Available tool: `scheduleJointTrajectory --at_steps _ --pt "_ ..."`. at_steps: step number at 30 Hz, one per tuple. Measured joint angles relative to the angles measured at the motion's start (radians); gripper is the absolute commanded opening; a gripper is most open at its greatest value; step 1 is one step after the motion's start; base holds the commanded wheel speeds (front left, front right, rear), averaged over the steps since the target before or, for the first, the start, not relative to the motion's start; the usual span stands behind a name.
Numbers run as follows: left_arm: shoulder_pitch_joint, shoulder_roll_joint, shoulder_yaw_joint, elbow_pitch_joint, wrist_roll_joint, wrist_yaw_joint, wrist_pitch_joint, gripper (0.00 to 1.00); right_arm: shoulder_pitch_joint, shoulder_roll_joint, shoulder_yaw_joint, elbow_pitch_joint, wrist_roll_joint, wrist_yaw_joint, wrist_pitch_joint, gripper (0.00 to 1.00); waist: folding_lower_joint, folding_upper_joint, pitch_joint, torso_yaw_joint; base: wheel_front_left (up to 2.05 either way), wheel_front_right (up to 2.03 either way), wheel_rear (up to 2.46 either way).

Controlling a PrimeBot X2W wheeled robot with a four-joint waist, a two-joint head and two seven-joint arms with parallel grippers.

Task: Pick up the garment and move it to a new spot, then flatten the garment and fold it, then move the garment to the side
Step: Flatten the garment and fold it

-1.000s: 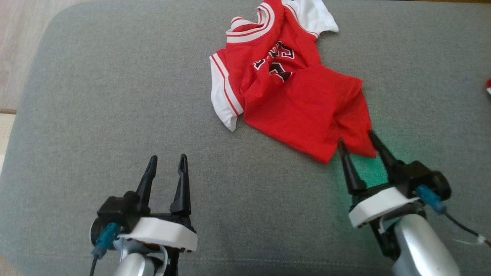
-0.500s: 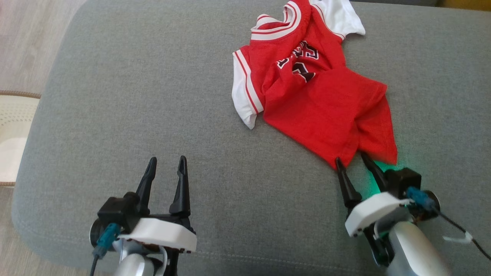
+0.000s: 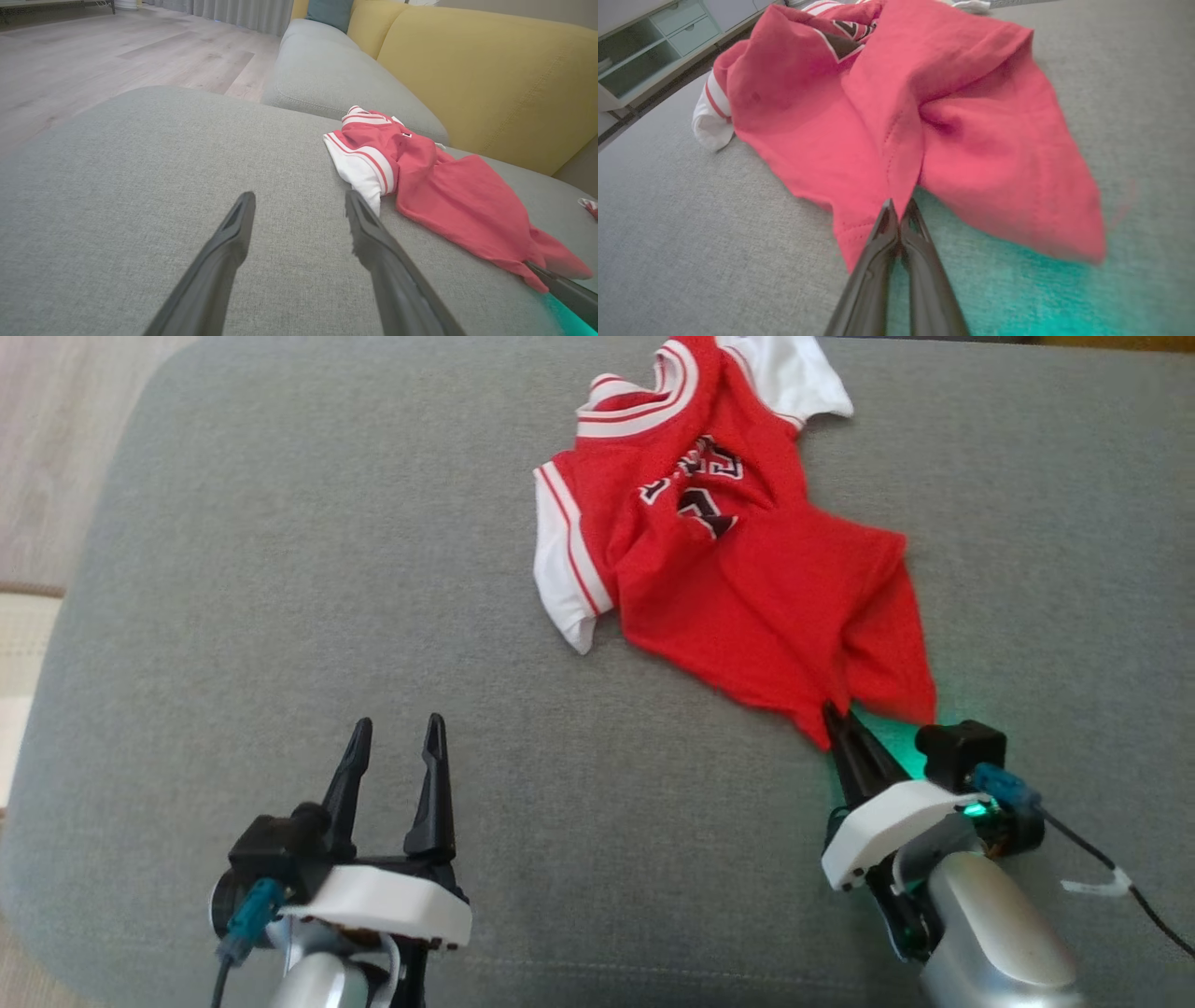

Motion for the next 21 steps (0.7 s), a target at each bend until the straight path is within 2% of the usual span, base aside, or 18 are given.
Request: scheduleJointTrajectory --at_steps 4,12,17,21 --pt "0.0 0.0 0.008 0.001 0.0 -0.001 0.0 1.0 0.011 -0.014 -0.037 -0.028 0.0 0.0 0.01 0.0 0.0 0.0 -0.004 -0.032 0.0 0.0 0.0" --pt "0.001 0.0 0.008 0.006 0.0 -0.009 0.0 1.0 0.108 -0.117 -0.176 -0.16 -0.022 0.0 0.111 0.0 0.0 0.0 -0.007 -0.093 0.0 0.0 0.0" --pt "0.001 0.0 0.006 0.007 0.007 -0.009 0.0 1.0 0.13 -0.15 -0.253 -0.231 -0.04 0.0 0.182 0.0 0.0 0.0 -0.003 -0.109 0.0 0.0 0.0" --pt "0.001 0.0 0.004 0.014 0.007 -0.013 0.0 1.0 0.13 -0.173 -0.355 -0.26 -0.086 0.0 0.212 0.0 0.0 0.0 -0.007 -0.107 0.0 0.0 0.0"
